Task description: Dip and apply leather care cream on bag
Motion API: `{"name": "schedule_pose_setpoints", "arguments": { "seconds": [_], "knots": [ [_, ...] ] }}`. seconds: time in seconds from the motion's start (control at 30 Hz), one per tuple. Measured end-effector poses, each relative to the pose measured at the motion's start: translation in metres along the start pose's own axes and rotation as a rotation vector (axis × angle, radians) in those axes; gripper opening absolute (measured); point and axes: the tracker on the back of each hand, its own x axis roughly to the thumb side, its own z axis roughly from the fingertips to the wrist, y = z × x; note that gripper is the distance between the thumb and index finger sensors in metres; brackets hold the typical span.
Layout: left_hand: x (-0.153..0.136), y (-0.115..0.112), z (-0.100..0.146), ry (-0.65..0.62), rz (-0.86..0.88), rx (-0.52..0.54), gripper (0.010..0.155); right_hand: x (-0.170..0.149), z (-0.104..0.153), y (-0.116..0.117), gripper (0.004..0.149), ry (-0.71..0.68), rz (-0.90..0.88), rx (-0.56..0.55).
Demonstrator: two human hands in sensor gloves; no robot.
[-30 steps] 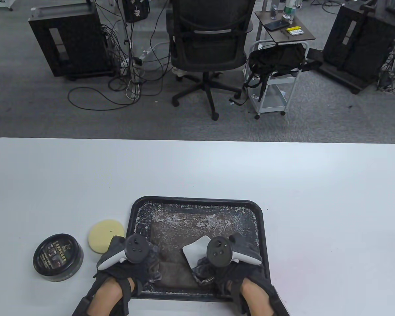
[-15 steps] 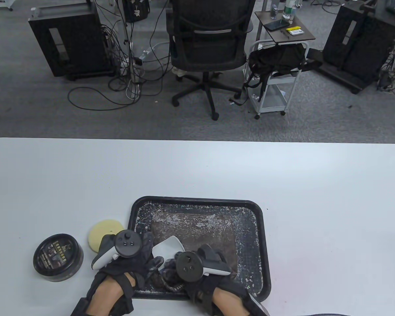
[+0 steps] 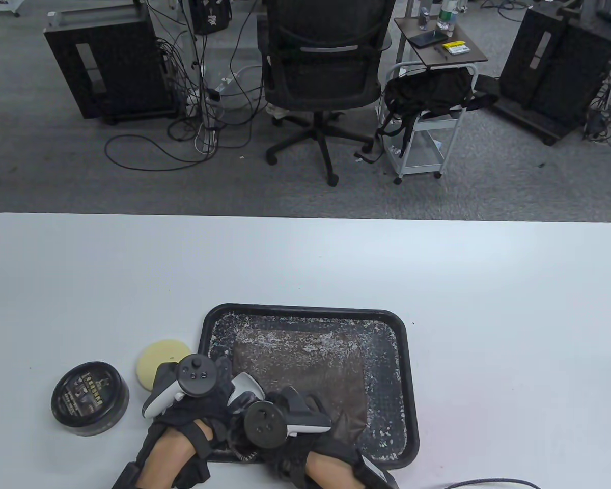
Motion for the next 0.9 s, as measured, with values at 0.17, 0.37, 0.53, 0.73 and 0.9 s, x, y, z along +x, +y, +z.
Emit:
{"name": "schedule_pose_setpoints", "arguments": {
  "seconds": [0.17,0.37,0.53,0.73,0.9],
  "knots": [
    [0.000,0.000,0.000,0.013,-0.027,-0.017,0.099,-0.013,0.014,-0.008,0.051,0.075,-0.033,0.103],
    [0.001,-0.001,0.000,0.024,-0.041,-0.017,0.098,-0.035,0.035,-0.015,0.050,0.182,-0.018,0.175],
    [-0.001,-0.001,0.000,0.026,-0.021,-0.022,0.097,-0.051,0.051,-0.021,0.049,0.276,0.016,0.228],
    [-0.001,-0.002,0.000,0.037,-0.046,-0.022,0.089,-0.070,0.071,-0.029,0.047,0.355,0.013,0.244],
    [0.000,-0.003,0.000,0.049,-0.065,-0.030,0.083,-0.086,0.084,-0.036,0.044,0.409,-0.032,0.206]
  ]
}}
